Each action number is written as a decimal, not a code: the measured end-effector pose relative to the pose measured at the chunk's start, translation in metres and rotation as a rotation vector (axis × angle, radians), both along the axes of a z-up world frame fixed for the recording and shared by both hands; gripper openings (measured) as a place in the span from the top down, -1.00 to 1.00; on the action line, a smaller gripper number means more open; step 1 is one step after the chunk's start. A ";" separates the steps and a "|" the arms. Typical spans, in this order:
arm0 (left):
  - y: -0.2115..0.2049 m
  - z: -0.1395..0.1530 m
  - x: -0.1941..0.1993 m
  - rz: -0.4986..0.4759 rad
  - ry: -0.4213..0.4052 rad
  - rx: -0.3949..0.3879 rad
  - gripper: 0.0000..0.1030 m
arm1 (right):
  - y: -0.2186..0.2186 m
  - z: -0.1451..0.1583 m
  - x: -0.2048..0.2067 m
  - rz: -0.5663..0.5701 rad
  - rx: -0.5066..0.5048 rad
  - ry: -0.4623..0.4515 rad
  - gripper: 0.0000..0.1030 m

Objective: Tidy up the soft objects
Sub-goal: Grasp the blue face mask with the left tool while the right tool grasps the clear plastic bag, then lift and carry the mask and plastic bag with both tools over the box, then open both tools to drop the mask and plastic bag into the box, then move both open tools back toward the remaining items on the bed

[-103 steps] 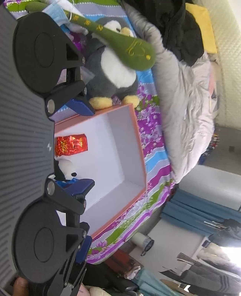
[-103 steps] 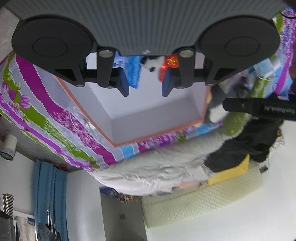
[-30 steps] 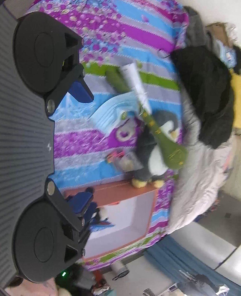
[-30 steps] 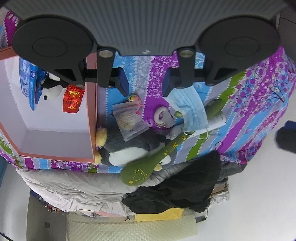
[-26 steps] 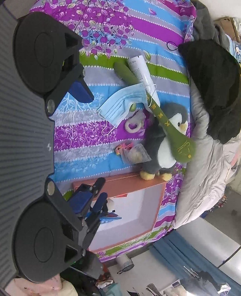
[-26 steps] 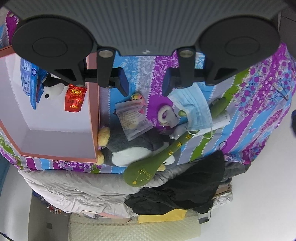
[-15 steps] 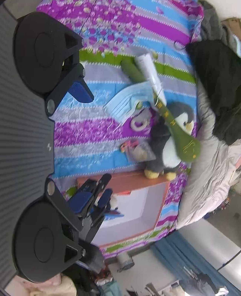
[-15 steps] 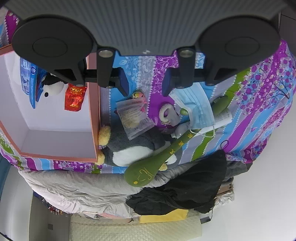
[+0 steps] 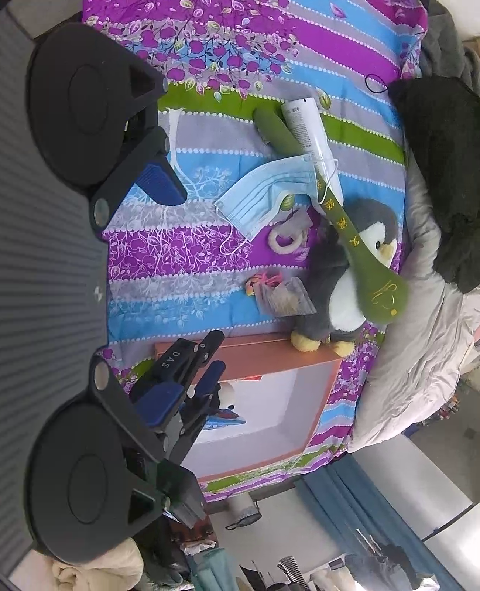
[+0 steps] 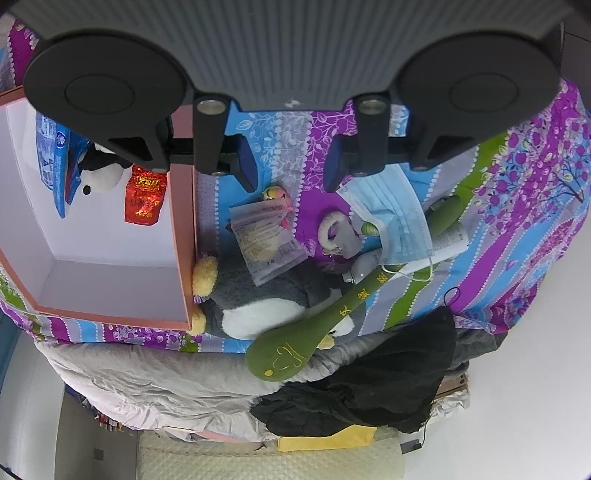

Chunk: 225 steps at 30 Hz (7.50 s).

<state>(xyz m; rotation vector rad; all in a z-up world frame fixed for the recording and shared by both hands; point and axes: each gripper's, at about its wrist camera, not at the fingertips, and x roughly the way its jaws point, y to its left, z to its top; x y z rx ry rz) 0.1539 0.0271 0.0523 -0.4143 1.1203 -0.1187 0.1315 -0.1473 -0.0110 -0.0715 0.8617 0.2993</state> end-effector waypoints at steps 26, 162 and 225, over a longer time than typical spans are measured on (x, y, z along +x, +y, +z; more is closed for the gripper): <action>0.052 -0.174 0.098 0.118 -0.020 0.171 -1.00 | 0.012 -0.070 0.067 -0.018 -0.030 -0.003 0.17; -0.218 -0.070 0.164 -0.285 -0.194 -0.051 0.91 | -0.181 0.066 0.029 -0.287 -0.022 -0.221 0.59; -0.121 -0.006 0.042 -0.255 -0.524 0.108 -0.33 | -0.121 0.073 -0.050 -0.213 0.129 -0.329 -0.07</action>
